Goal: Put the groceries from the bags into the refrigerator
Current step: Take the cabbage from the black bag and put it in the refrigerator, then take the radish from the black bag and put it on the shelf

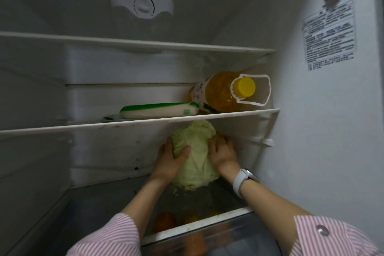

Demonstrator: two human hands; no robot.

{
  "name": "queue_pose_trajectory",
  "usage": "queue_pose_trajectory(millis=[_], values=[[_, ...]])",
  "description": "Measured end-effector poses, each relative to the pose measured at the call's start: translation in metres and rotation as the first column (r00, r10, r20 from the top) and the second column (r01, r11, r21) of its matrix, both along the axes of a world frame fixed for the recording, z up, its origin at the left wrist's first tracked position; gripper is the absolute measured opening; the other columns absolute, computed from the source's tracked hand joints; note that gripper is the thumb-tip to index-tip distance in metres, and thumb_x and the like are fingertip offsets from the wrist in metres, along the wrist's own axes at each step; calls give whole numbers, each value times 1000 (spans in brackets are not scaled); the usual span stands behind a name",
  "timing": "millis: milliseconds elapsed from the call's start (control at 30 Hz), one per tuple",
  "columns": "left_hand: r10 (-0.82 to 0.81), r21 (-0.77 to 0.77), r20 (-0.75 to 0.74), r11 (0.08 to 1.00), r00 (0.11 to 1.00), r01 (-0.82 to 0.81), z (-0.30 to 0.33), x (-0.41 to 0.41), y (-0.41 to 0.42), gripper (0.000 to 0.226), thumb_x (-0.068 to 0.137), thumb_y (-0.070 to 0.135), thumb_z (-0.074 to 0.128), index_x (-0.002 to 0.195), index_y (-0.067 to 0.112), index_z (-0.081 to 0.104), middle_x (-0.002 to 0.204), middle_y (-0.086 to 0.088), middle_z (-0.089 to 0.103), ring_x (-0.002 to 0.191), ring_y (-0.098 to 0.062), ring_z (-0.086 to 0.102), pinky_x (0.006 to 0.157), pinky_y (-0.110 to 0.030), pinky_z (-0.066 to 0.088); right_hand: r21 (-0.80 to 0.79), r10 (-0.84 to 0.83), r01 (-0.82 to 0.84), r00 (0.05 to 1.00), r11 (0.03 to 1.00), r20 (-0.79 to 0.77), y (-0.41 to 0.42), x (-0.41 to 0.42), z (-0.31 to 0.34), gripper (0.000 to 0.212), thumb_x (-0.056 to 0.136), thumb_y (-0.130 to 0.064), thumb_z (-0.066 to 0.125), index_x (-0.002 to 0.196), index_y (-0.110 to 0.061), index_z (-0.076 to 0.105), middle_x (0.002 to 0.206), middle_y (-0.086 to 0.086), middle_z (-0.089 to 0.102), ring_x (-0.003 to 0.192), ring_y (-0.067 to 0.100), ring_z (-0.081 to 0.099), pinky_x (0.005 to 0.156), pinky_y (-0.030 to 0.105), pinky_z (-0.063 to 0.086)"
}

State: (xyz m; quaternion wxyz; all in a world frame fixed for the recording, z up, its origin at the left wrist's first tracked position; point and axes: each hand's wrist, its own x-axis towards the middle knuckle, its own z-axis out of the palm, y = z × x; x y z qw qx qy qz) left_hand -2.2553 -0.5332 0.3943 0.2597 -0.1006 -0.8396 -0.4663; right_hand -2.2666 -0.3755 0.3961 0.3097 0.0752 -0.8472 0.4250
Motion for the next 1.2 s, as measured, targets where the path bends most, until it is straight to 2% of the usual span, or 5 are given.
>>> queue_pose_trajectory(millis=[233,467,667,967,1200], values=[[213,-288,2,936,977,-204,6,55,-5,70,91,50,43,147,23,12,156,-7,13,142,-23,13,114,-37,18,197,31,-35,999,980,22,6,49,-4,47,93,-21,42,139,-12,35,145,18,31,133,36,30,110,42,27],[404,-541,-266,689,876,-482,-16,181,4,57,90,39,45,141,20,27,147,-8,29,133,-28,29,108,-48,26,204,111,-98,993,974,-49,10,156,-24,41,92,-13,42,132,-1,43,137,19,45,128,31,39,111,33,24],[462,-424,-301,719,834,-551,-99,324,22,51,80,37,45,124,12,54,129,-12,53,118,-32,51,94,-48,40,58,281,-275,951,960,-131,22,293,-107,33,90,-11,44,120,-3,55,126,14,54,120,30,46,101,27,29],[630,-620,-79,576,772,-533,-270,569,-4,48,71,36,41,114,18,50,112,-10,64,100,-30,63,81,-46,49,275,496,-520,854,808,159,-2,489,-268,47,86,-27,33,124,-8,54,128,10,54,125,27,42,107,36,31],[879,-714,196,432,435,-550,-356,795,-73,43,71,32,51,109,14,62,113,-12,64,104,-33,62,82,-56,47,398,672,-775,627,491,393,-96,658,-356,46,84,-26,36,120,-6,58,124,15,58,120,36,49,104,46,34]])
